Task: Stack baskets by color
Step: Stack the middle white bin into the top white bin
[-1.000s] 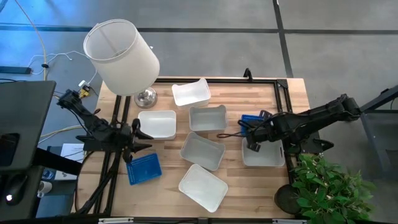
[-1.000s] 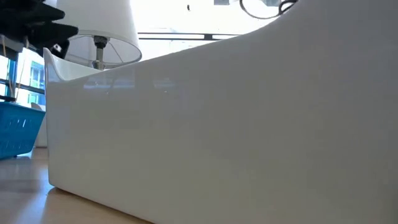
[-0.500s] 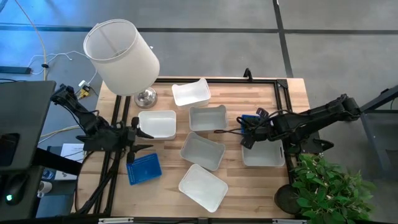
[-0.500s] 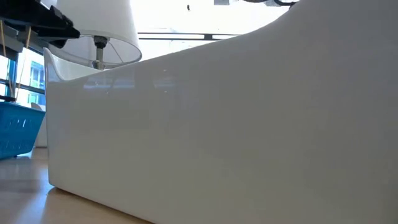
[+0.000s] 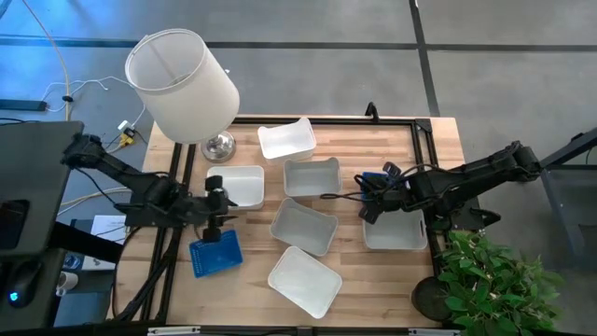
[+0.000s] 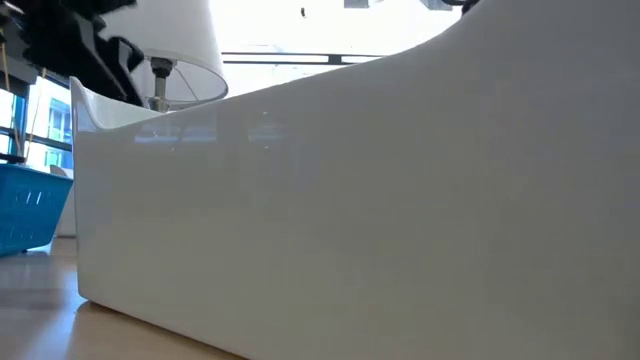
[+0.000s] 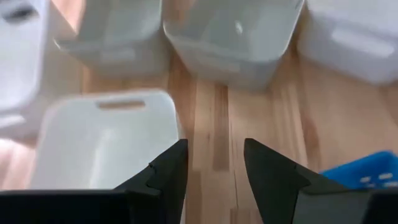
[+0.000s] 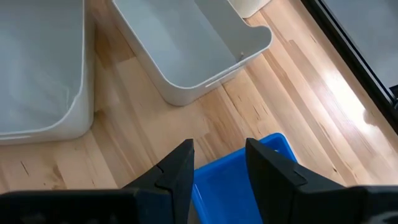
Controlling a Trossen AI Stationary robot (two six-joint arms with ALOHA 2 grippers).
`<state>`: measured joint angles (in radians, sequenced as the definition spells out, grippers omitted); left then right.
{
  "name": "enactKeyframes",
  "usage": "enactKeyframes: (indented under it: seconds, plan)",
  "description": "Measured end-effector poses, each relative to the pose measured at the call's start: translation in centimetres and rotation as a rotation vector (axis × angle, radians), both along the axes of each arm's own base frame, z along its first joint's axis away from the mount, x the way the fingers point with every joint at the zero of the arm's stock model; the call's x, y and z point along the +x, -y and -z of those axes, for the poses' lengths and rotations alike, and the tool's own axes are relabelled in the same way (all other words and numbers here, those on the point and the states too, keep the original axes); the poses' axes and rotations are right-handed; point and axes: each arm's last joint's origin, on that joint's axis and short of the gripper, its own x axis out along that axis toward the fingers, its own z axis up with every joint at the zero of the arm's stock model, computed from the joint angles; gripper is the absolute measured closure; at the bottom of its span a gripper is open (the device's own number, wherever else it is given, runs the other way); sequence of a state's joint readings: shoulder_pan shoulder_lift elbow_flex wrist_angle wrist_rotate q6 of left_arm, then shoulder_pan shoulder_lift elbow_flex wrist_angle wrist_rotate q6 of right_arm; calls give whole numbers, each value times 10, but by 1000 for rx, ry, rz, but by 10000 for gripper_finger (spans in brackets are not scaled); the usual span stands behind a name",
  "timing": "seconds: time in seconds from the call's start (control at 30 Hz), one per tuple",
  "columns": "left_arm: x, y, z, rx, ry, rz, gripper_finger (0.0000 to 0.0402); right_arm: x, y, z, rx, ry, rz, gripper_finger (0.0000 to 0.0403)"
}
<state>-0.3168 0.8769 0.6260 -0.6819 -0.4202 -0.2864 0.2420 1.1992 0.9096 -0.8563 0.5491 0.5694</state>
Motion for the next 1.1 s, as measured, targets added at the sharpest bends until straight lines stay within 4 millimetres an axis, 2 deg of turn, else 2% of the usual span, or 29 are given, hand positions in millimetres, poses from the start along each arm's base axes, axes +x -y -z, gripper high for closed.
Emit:
enactKeyframes:
  seconds: [0.17,0.5,0.87,1.1]
  plan:
    - [10,-8,17,-52,-176,-24,257,1,0,0,2,8,0,272]
    - [23,-19,35,-69,-290,-88,257,1,0,0,3,8,0,272]
    - [35,-35,33,-141,-438,-131,257,1,0,0,14,17,13,272]
    - [38,-42,43,-169,-599,-167,257,1,0,0,13,16,13,272]
